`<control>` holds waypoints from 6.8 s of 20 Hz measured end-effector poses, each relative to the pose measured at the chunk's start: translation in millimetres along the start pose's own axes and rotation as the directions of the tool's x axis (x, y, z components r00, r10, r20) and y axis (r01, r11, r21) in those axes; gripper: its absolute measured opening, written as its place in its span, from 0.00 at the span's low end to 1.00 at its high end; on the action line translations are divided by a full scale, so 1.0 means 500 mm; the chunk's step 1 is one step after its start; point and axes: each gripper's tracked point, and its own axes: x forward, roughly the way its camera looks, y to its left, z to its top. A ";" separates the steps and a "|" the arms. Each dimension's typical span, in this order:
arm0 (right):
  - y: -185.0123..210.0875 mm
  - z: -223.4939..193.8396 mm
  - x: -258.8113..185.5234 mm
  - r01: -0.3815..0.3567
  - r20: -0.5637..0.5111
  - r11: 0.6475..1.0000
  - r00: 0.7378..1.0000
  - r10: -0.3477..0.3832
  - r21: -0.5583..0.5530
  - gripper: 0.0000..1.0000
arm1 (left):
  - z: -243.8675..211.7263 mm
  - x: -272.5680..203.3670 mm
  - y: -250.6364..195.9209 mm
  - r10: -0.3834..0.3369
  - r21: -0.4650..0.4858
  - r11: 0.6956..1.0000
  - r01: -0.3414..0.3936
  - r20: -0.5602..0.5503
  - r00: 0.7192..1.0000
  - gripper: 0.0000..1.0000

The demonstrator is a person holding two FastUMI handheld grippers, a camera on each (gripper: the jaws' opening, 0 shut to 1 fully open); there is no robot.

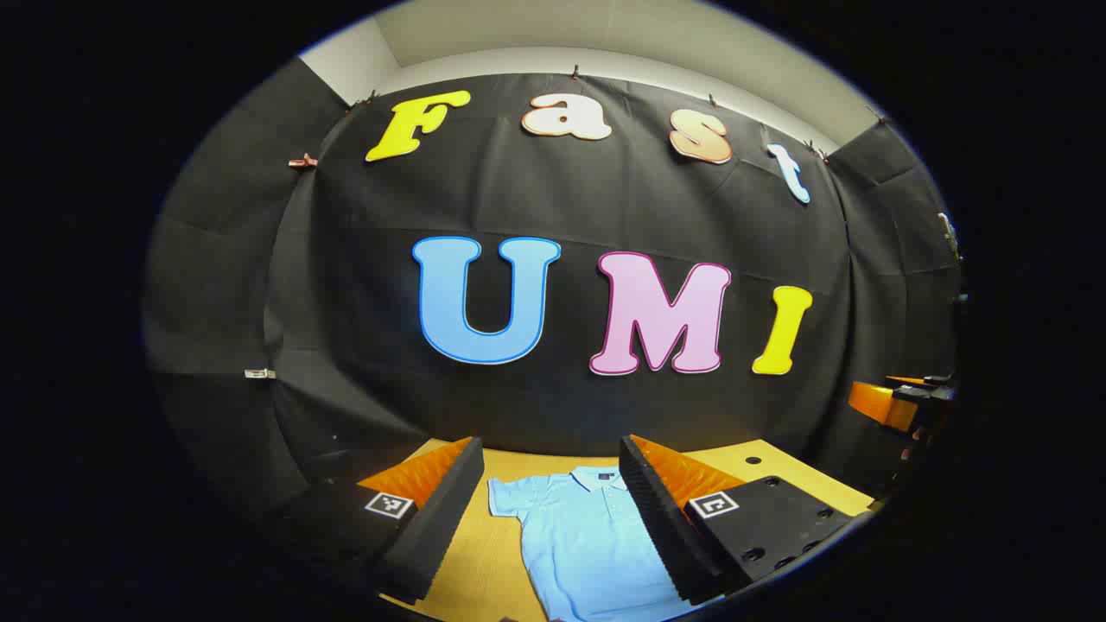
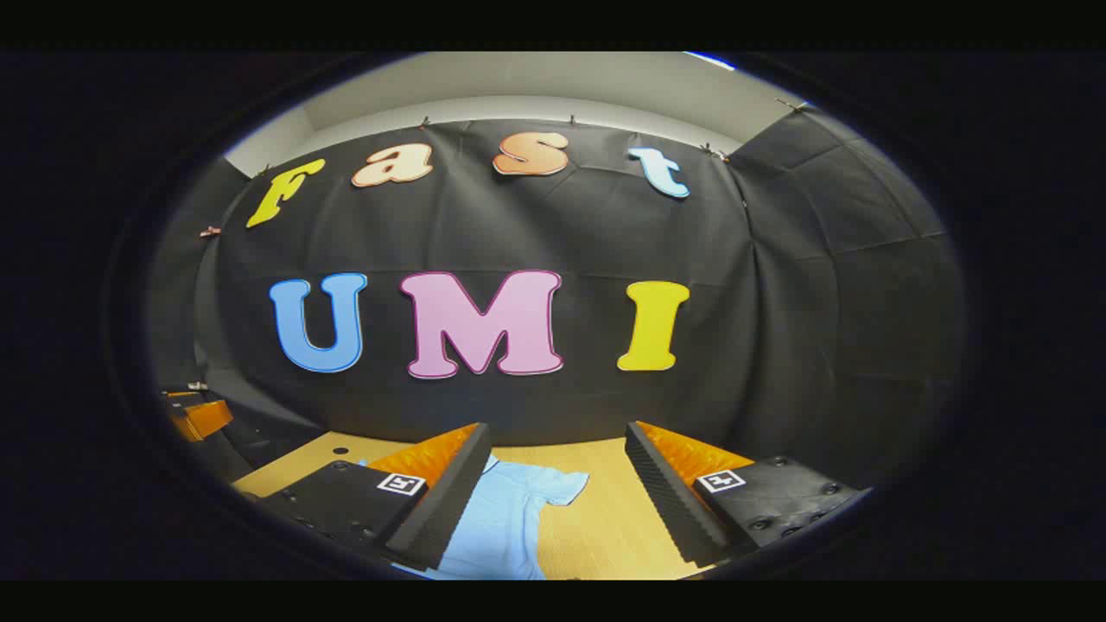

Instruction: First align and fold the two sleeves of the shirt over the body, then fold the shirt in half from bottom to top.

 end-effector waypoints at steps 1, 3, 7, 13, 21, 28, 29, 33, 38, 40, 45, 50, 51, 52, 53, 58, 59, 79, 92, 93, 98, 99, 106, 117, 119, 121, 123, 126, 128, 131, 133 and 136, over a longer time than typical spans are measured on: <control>-0.002 -0.002 0.000 0.004 -0.004 1.000 1.000 -0.004 0.003 0.98 | -0.005 0.002 0.006 0.006 -0.001 1.000 -0.006 -0.005 1.000 1.00; -0.002 -0.002 -0.002 0.005 -0.007 1.000 1.000 -0.005 0.012 0.98 | -0.009 0.003 0.010 0.012 -0.010 1.000 -0.012 -0.012 1.000 1.00; -0.004 -0.002 -0.003 0.004 -0.005 1.000 1.000 -0.004 0.005 0.98 | -0.012 0.003 0.011 0.015 -0.004 1.000 -0.015 -0.015 1.000 1.00; 0.005 0.010 0.010 -0.005 0.008 1.000 1.000 0.005 0.012 0.98 | -0.014 0.008 -0.006 0.006 0.005 1.000 -0.006 -0.017 1.000 1.00; 0.015 -0.024 0.045 -0.030 -0.046 0.999 0.999 0.029 -0.023 0.98 | -0.035 0.020 -0.016 -0.003 0.015 1.000 0.004 -0.042 0.999 1.00; 0.015 -0.082 0.164 -0.068 -0.133 0.997 0.989 0.061 -0.046 0.98 | -0.057 0.038 0.004 0.061 0.035 0.998 -0.058 -0.066 0.996 1.00; 0.020 -0.093 0.185 -0.086 -0.149 0.995 0.986 0.078 -0.047 0.98 | -0.062 0.042 0.011 0.077 0.036 0.997 -0.075 -0.068 0.995 1.00; 0.022 -0.168 0.277 -0.126 -0.233 0.991 0.966 0.113 -0.040 0.98 | -0.086 0.068 0.028 0.136 0.053 0.990 -0.131 -0.092 0.987 1.00; -0.007 -0.282 0.405 -0.127 -0.340 0.990 0.935 0.098 -0.065 0.98 | -0.138 0.107 0.055 0.215 0.054 0.977 -0.209 -0.153 0.965 1.00; -0.019 -0.334 0.444 -0.130 -0.388 0.989 0.917 0.091 -0.077 0.98 | -0.161 0.117 0.061 0.241 0.056 0.971 -0.234 -0.180 0.954 1.00; -0.037 -0.488 0.536 -0.134 -0.522 0.987 0.850 0.068 -0.090 0.98 | -0.213 0.152 0.068 0.263 0.099 0.964 -0.246 -0.228 0.938 1.00; -0.074 -0.602 0.602 -0.087 -0.598 0.993 0.801 0.023 -0.079 0.97 | -0.259 0.213 0.059 0.218 0.106 0.975 -0.196 -0.275 0.936 1.00; -0.081 -0.616 0.618 -0.073 -0.603 0.995 0.798 0.017 -0.068 0.95 | -0.272 0.224 0.052 0.204 0.097 0.978 -0.184 -0.285 0.936 1.00; -0.091 -0.633 0.635 -0.059 -0.605 0.996 0.797 0.008 -0.065 0.97 | -0.282 0.236 0.048 0.194 0.095 0.980 -0.173 -0.296 0.935 1.00; -0.103 -0.647 0.653 -0.048 -0.608 0.997 0.794 -0.003 -0.067 0.98 | -0.294 0.246 0.045 0.184 0.095 0.982 -0.163 -0.305 0.934 1.00; -0.123 -0.755 0.715 -0.048 -0.658 0.997 0.753 -0.006 -0.065 0.97 | -0.336 0.274 0.011 0.124 0.065 0.992 -0.108 -0.335 0.934 1.00; -0.123 -0.770 0.718 -0.051 -0.669 0.997 0.743 -0.002 -0.060 0.97 | -0.340 0.274 0.006 0.118 0.065 0.993 -0.102 -0.339 0.933 1.00; -0.093 -0.775 0.726 -0.126 -0.655 0.990 0.754 0.050 -0.070 0.08 | -0.380 0.259 -0.014 0.107 0.051 0.994 -0.095 -0.365 0.925 1.00; 0.262 -0.613 0.688 -0.370 -0.567 0.922 0.787 0.243 -0.117 0.08 | -0.368 0.191 0.067 0.188 0.000 0.980 -0.199 -0.343 0.920 1.00; 0.293 -0.626 0.675 -0.395 -0.576 0.912 0.773 0.266 -0.108 0.14 | -0.368 0.186 0.075 0.195 -0.004 0.978 -0.209 -0.343 0.919 1.00; 0.419 -0.666 0.603 -0.497 -0.615 0.867 0.695 0.372 -0.038 0.16 | -0.371 0.187 0.109 0.214 -0.058 0.967 -0.248 -0.347 0.913 0.99; 0.438 -0.674 0.589 -0.511 -0.619 0.859 0.679 0.395 -0.012 0.19 | -0.372 0.192 0.113 0.213 -0.069 0.965 -0.252 -0.349 0.913 0.99; 0.428 -0.636 0.523 -0.508 -0.587 0.860 0.681 0.438 0.054 0.99 | -0.368 0.288 0.133 0.184 -0.082 0.972 -0.221 -0.326 0.927 0.99; 0.205 -0.512 0.400 -0.441 -0.542 0.897 0.756 0.367 -0.008 0.99 | -0.511 0.562 0.180 0.123 -0.087 0.980 -0.178 -0.432 0.893 0.99; 0.181 -0.503 0.374 -0.432 -0.542 0.902 0.759 0.361 -0.004 0.99 | -0.562 0.608 0.184 0.099 -0.076 0.985 -0.154 -0.479 0.872 0.99; 0.164 -0.496 0.348 -0.424 -0.543 0.905 0.759 0.359 0.006 0.99 | -0.600 0.649 0.203 0.100 -0.058 0.987 -0.150 -0.510 0.854 0.99; 0.152 -0.498 0.331 -0.416 -0.548 0.909 0.758 0.353 0.010 0.99 | -0.637 0.687 0.213 0.104 -0.019 0.991 -0.136 -0.536 0.838 0.99; 0.122 -0.509 0.323 -0.397 -0.554 0.918 0.766 0.326 -0.010 0.99 | -0.675 0.743 0.221 0.093 -0.017 0.992 -0.125 -0.568 0.818 0.99; 0.102 -0.516 0.318 -0.379 -0.560 0.925 0.771 0.305 -0.018 0.99 | -0.704 0.757 0.221 0.077 -0.035 0.992 -0.122 -0.603 0.794 0.99; 0.072 -0.531 0.312 -0.344 -0.568 0.939 0.775 0.277 -0.012 0.99 | -0.724 0.768 0.233 0.106 0.022 0.993 -0.117 -0.620 0.778 0.90; 0.053 -0.543 0.309 -0.325 -0.579 0.946 0.774 0.258 -0.013 0.99 | -0.733 0.770 0.231 0.107 0.065 0.994 -0.085 -0.633 0.767 0.82; 0.043 -0.553 0.302 -0.309 -0.585 0.951 0.772 0.248 -0.006 0.99 | -0.734 0.774 0.206 0.068 0.051 0.998 -0.047 -0.638 0.767 0.50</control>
